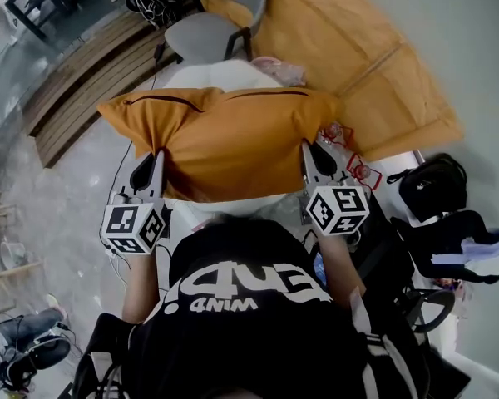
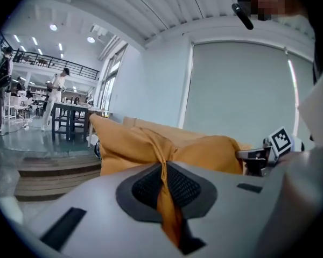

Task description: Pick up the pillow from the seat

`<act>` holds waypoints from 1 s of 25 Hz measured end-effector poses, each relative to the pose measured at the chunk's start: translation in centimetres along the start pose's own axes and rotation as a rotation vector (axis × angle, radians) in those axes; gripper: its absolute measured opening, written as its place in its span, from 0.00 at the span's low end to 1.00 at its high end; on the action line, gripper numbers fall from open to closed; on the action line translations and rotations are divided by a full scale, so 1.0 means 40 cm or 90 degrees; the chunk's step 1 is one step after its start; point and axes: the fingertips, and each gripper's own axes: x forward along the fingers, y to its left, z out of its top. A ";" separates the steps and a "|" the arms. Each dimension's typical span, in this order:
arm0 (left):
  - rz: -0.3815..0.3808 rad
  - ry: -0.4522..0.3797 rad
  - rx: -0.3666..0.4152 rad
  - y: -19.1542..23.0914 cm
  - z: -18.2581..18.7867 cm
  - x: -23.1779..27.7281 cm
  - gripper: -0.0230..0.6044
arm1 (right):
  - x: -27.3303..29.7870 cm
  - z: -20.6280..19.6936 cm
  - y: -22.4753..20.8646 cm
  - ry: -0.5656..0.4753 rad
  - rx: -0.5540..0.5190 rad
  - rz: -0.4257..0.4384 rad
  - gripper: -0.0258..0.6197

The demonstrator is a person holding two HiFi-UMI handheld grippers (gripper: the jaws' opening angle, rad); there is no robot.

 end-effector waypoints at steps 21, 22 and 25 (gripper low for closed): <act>0.043 -0.013 -0.001 0.059 -0.002 -0.060 0.08 | 0.015 -0.022 0.073 0.001 0.010 0.034 0.11; 0.042 -0.014 0.000 0.056 0.001 -0.058 0.08 | 0.016 -0.019 0.069 0.000 0.008 0.033 0.11; 0.035 -0.018 0.003 0.050 0.013 -0.051 0.08 | 0.019 -0.005 0.062 -0.005 0.007 0.032 0.11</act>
